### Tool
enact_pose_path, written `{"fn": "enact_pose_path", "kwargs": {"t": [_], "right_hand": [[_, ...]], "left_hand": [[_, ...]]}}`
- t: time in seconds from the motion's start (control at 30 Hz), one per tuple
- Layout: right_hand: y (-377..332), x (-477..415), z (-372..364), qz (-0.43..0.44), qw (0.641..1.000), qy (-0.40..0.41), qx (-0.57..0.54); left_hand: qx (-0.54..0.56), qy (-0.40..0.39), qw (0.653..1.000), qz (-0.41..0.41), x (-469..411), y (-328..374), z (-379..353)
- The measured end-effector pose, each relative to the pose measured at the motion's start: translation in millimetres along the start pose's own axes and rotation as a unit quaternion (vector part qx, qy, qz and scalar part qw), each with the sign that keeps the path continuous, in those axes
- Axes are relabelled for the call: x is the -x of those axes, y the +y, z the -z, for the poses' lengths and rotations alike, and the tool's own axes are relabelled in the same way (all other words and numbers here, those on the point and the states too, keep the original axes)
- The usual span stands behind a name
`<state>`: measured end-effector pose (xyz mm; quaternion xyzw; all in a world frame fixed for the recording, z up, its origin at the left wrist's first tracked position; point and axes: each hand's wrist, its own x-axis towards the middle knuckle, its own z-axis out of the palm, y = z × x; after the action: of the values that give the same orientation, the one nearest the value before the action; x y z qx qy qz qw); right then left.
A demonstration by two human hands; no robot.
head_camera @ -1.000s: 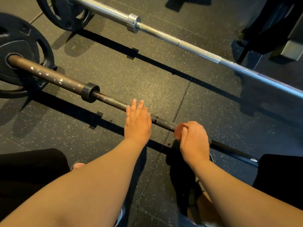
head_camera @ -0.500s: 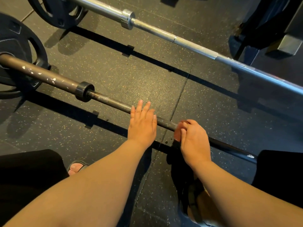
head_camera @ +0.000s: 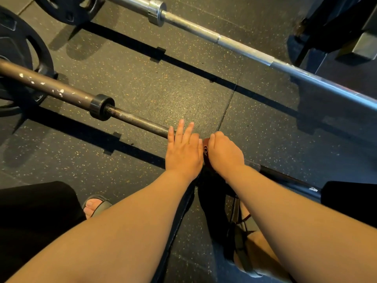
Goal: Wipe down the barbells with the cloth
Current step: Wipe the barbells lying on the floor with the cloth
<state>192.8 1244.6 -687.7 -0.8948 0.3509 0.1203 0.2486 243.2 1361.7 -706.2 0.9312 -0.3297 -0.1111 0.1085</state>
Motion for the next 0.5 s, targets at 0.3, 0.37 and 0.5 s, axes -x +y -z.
{"fn": "enact_pose_path", "kwargs": {"t": [0.3,0.37,0.5], "right_hand": [[19.8,36.4,-36.0,0.101,0.981,0.153,0.058],[11.5,27.4,-23.7,0.092,0.982,0.146,0.077],[-2.6,-7.5,-4.5,-0.005,0.999,-0.027,0.032]], "left_hand": [[-0.013,0.016,1.0,-0.001,2.7,0.9,-1.6],[-0.009,0.007,1.0,-0.002,-0.5,1.5,0.2],[-0.011,-0.015,1.0,0.01,-8.0,3.0,3.5]]}}
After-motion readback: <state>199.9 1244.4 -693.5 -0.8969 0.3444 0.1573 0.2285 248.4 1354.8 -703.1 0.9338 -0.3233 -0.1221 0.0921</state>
